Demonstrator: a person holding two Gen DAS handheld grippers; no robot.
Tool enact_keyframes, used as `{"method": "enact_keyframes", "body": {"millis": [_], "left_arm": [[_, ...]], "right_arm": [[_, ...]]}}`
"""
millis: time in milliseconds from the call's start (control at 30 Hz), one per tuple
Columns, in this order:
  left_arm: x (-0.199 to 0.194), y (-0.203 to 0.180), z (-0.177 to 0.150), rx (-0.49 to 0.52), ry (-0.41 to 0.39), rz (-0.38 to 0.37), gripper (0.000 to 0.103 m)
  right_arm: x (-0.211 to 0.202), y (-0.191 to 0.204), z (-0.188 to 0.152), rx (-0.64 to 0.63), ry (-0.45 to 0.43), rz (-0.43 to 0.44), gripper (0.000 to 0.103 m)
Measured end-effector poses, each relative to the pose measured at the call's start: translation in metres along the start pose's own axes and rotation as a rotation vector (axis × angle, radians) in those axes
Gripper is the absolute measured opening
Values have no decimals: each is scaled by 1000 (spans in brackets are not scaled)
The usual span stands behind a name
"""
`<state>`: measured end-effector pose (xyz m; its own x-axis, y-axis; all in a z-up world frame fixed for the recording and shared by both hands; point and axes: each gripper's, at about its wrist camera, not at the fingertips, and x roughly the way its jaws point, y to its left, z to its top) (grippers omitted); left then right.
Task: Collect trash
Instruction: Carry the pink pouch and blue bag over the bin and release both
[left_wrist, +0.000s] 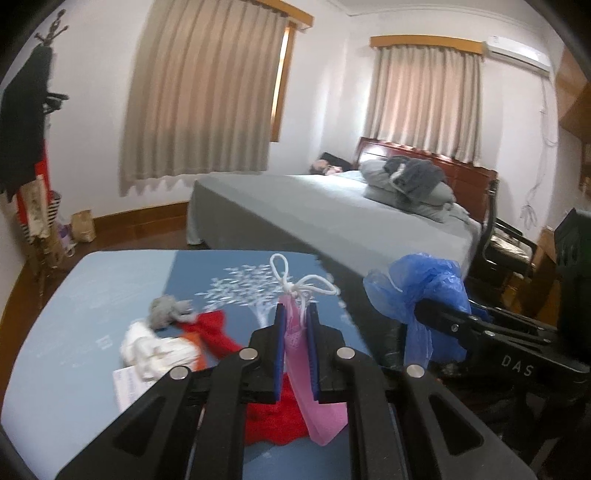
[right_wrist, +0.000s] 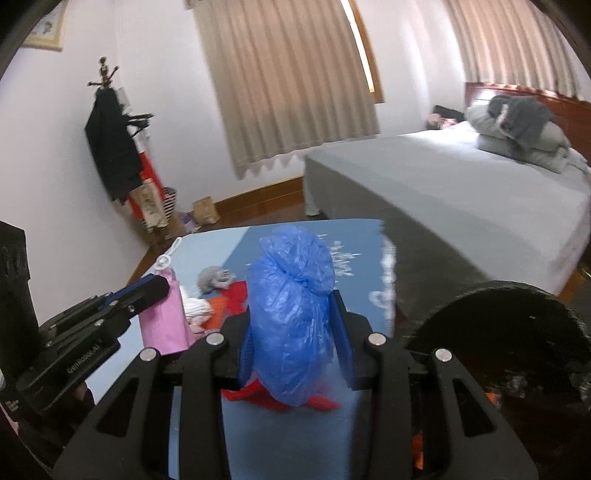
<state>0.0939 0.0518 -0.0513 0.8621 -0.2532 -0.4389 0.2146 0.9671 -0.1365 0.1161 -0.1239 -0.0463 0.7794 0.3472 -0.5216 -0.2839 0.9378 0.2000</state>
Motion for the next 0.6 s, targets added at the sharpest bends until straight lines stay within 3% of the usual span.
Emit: {"method": "enact_keyframes", "body": {"millis": [600], "left_arm": [[54, -141, -3, 124, 43, -282, 11]], "right_arm": [[-75, -124, -44, 142, -39, -300, 37]]}}
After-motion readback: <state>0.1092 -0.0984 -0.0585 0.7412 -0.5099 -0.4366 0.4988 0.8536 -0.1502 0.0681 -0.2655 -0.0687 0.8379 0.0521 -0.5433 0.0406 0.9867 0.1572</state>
